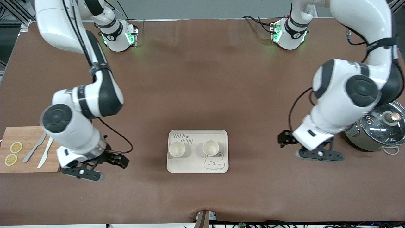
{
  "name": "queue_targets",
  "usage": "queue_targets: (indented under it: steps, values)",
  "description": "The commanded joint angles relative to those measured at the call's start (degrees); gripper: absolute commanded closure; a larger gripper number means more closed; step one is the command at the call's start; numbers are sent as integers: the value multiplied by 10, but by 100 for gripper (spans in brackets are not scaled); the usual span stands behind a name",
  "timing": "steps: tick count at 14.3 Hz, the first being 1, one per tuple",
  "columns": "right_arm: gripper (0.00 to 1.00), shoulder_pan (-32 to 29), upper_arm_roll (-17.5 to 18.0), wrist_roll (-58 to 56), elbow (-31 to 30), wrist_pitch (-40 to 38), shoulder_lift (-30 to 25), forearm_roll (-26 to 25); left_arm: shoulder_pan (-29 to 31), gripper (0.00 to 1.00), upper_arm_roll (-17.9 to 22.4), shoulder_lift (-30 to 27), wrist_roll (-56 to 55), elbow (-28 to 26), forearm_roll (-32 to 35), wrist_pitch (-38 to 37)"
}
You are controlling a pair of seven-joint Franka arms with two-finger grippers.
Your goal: Place white IKEA cup upright on tray with both arms
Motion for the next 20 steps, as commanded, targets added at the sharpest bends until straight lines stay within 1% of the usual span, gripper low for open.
queue_targets:
  steps: [1,2,5,6,8,10,12,13,14,16,17,18,20]
  values:
    - [0,-52,11,-91,-15,-45,-35,19,21,0,-7,-50,56,-70,-14,4]
    - [0,-69,12,-116,-15,-60,-43,20,32,0,-7,-68,62,-92,-14,6]
    - [0,-98,11,-130,-29,-85,-73,19,57,0,-9,-156,89,-202,-15,45]
    - [0,-108,11,-132,-43,-86,-91,19,61,0,-9,-188,89,-228,-15,46]
    - [0,-120,11,-158,-72,-87,-125,20,71,0,-6,-242,90,-258,-16,29]
    - [0,-136,12,-186,-91,-101,-153,20,81,0,-6,-273,91,-252,-17,-24]
    - [0,-141,12,-188,-94,-128,-175,20,82,0,-1,-294,91,-251,-17,-50]
    - [0,-146,12,-189,-95,-144,-189,20,87,0,2,-297,94,-238,-17,-56]
    - [0,-148,12,-189,-96,-157,-203,20,100,0,3,-293,99,-207,-17,-78]
    - [0,-154,12,-198,-97,-186,-228,20,106,0,4,-277,104,-138,-17,-142]
    - [0,-158,12,-203,-99,-199,-237,20,109,0,4,-272,104,-115,-16,-164]
    - [0,-162,12,-207,-108,-205,-247,20,109,0,4,-272,103,-107,-13,-182]
    - [0,-164,12,-209,-138,-211,-269,21,108,0,2,-274,106,-108,-9,-202]
